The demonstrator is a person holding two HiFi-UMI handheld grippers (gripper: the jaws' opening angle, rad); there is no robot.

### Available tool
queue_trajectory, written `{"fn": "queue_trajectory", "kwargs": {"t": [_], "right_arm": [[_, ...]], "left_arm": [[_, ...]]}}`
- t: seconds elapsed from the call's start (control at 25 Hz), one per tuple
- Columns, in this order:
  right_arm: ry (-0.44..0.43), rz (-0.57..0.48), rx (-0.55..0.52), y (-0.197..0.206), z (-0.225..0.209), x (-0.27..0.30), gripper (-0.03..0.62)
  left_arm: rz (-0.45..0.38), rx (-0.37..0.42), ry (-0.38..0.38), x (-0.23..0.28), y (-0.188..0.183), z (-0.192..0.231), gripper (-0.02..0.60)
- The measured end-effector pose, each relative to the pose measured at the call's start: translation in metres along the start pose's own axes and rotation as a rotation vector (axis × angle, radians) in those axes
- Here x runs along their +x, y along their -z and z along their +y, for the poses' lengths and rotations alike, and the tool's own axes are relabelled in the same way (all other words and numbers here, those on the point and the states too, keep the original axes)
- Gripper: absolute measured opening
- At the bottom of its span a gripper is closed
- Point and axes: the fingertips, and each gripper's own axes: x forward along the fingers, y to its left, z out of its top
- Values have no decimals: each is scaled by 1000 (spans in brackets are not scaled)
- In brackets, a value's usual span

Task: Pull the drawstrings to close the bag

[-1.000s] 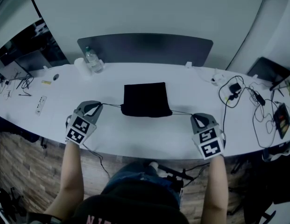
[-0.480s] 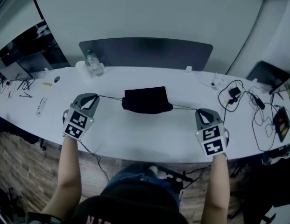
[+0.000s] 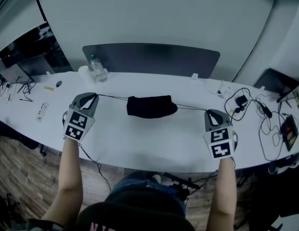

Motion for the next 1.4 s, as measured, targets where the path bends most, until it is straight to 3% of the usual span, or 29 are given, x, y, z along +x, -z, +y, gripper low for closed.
{"fn": "queue_trajectory", "kwargs": {"t": [0.52,1.08,1.4], "right_arm": [[119,-8,51,-7,-27,3,8],[339,-5,159,-8,-52,-4,6],[395,10,237,4,-64,-10,6]], "left_arm": [[-2,-70,-104,3,1,27,17],[20,-158,-249,-1,11,60,14],[16,-173,-257,2,16,67,14]]}}
